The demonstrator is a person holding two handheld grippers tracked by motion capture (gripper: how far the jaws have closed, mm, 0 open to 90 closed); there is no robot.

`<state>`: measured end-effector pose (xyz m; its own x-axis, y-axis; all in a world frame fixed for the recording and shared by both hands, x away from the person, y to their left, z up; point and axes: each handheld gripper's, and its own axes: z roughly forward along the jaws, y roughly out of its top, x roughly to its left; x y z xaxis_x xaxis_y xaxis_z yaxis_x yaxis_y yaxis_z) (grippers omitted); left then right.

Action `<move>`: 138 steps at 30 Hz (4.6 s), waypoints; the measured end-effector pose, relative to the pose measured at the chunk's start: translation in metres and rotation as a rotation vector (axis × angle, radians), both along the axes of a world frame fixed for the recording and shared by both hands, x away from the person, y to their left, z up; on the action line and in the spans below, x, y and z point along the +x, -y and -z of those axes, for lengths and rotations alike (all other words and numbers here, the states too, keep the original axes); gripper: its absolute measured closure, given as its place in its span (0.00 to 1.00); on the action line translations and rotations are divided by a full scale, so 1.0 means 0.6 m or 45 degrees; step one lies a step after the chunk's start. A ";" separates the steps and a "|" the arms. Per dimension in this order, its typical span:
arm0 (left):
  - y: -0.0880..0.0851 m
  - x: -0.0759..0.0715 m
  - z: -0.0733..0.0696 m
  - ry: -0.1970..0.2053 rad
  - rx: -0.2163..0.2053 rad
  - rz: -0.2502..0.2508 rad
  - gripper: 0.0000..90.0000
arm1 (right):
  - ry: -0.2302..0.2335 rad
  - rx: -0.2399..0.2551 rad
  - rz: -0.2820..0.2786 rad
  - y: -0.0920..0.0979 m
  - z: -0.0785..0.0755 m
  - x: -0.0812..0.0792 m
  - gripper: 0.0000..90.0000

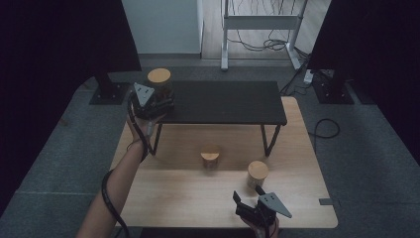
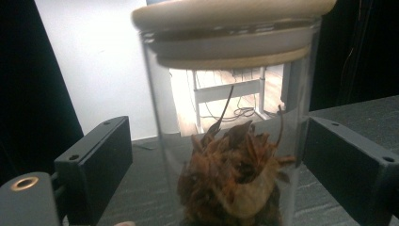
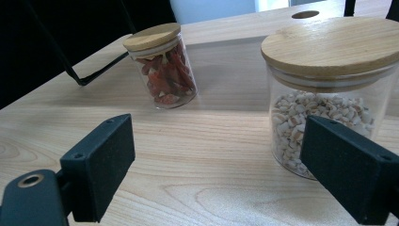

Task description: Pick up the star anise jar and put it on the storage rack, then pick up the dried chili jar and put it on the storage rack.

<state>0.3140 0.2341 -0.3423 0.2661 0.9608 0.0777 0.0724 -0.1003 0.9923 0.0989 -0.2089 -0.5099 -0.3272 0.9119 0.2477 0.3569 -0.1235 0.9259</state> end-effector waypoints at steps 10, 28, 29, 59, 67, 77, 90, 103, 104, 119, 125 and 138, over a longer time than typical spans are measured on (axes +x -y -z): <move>-0.022 -0.041 0.013 -0.046 -0.036 0.042 0.11 | 0.011 -0.012 0.003 -0.005 -0.001 -0.008 0.11; -0.052 -0.147 0.035 -0.025 -0.081 0.096 0.10 | 0.032 -0.044 0.031 -0.015 -0.002 -0.025 0.11; -0.052 -0.154 0.037 -0.022 -0.081 0.091 0.10 | 0.031 -0.045 0.029 -0.016 -0.002 -0.025 0.11; -0.087 -0.241 0.143 -0.261 -0.189 0.047 0.11 | 0.027 -0.075 0.002 -0.024 0.001 -0.023 0.11; -0.097 -0.241 0.165 -0.318 -0.198 0.052 0.11 | 0.022 -0.080 -0.010 -0.026 0.001 -0.021 0.11; -0.106 -0.245 0.180 -0.357 -0.190 0.090 0.11 | 0.024 -0.097 -0.037 -0.026 0.000 -0.020 0.11; -0.105 -0.254 0.178 -0.334 -0.182 0.142 0.11 | 0.070 -0.089 -0.060 -0.031 -0.016 -0.028 0.07; -0.107 -0.256 0.183 -0.363 -0.194 0.192 0.10 | 0.062 -0.159 -0.072 -0.062 -0.031 -0.015 0.05; -0.109 -0.256 0.184 -0.367 -0.205 0.197 0.10 | 0.062 -0.165 -0.067 -0.065 -0.031 -0.015 0.05; -0.112 -0.248 0.181 -0.388 -0.243 0.194 0.10 | -0.025 -0.236 -0.039 -0.113 -0.051 0.014 0.03; -0.107 -0.248 0.183 -0.396 -0.239 0.196 0.10 | -0.059 -0.264 -0.050 -0.126 -0.058 0.041 0.03; -0.110 -0.244 0.186 -0.400 -0.261 0.201 0.10 | -0.110 -0.243 -0.014 -0.147 -0.064 0.076 0.03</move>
